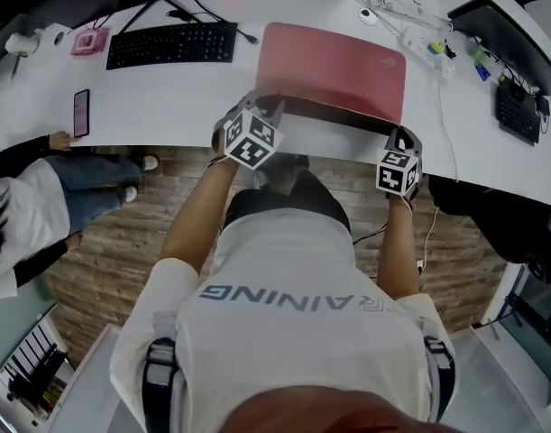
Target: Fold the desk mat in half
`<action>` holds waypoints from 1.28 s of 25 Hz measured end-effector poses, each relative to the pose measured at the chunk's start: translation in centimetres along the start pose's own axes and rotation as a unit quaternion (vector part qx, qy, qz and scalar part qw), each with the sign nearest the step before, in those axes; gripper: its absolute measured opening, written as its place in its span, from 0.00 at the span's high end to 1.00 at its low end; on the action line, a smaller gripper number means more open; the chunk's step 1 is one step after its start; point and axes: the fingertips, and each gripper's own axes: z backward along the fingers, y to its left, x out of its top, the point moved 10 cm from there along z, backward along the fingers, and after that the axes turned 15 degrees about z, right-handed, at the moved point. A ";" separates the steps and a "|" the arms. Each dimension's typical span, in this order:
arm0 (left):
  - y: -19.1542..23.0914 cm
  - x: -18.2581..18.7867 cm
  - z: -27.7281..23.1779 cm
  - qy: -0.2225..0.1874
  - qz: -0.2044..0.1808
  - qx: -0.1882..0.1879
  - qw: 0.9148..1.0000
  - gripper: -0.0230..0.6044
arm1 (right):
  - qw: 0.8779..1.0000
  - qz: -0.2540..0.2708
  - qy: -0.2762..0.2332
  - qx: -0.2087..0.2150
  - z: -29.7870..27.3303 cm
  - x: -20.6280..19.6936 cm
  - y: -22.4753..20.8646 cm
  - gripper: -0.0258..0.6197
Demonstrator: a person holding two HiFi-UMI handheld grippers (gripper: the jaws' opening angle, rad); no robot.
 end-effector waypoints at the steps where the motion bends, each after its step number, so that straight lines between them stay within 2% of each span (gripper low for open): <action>1: 0.5 0.5 -0.4 0.001 0.005 0.004 1.000 0.89 | 1.000 0.004 -0.005 0.002 -0.5 0.6 -0.6 0.90; 12: 6.0 6.0 -7.5 0.028 0.043 0.048 0.998 0.89 | 0.998 0.033 -0.026 0.048 -9.5 5.6 -5.7 0.90; 18: 9.4 8.0 -12.2 0.048 0.095 0.055 0.993 0.89 | 0.995 0.046 -0.019 0.085 -15.3 7.7 -7.7 0.90; 22: 11.2 8.7 -14.7 0.061 0.116 0.063 0.989 0.89 | 0.993 0.040 -0.020 0.106 -19.0 8.9 -8.5 0.90; 32: 14.2 9.8 -20.0 0.096 0.104 0.091 0.986 0.89 | 0.990 0.048 -0.004 0.129 -25.2 10.2 -8.9 0.90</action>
